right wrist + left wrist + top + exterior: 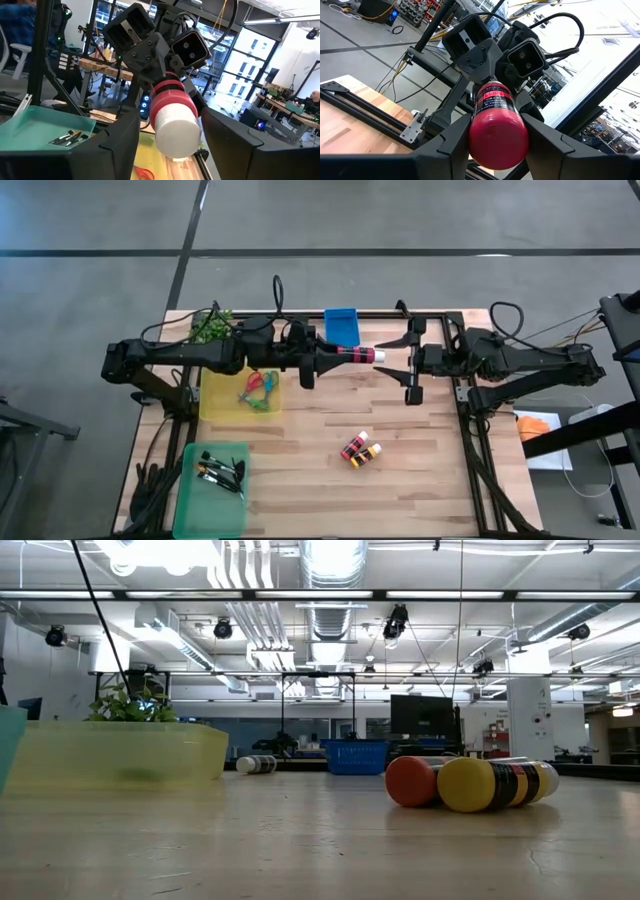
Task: Pick & Place Paint Supplies
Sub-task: Put the red paint bottle into the blue bin
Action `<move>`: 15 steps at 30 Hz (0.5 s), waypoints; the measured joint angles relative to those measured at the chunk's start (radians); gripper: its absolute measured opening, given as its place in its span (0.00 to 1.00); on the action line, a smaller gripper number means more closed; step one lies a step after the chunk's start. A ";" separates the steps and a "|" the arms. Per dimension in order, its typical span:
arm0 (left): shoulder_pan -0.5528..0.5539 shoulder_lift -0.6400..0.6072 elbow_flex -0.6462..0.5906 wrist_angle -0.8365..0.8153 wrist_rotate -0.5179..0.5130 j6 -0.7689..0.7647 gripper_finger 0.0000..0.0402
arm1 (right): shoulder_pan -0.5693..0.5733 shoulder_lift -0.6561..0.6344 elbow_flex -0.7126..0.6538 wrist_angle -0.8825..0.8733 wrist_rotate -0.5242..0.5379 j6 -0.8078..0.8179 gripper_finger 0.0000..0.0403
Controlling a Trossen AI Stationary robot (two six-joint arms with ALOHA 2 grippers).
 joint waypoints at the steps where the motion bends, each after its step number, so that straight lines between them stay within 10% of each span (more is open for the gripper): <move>1: 0.000 0.000 0.000 0.000 0.000 0.000 0.41 | 0.000 0.001 0.000 0.000 0.003 -0.001 0.49; 8: 0.000 0.000 0.000 0.000 0.001 0.000 0.41 | 0.000 0.001 0.000 -0.001 0.005 -0.002 0.28; 15: 0.000 0.000 0.000 -0.002 0.039 0.016 0.41 | 0.000 0.001 0.000 -0.002 0.002 -0.001 0.28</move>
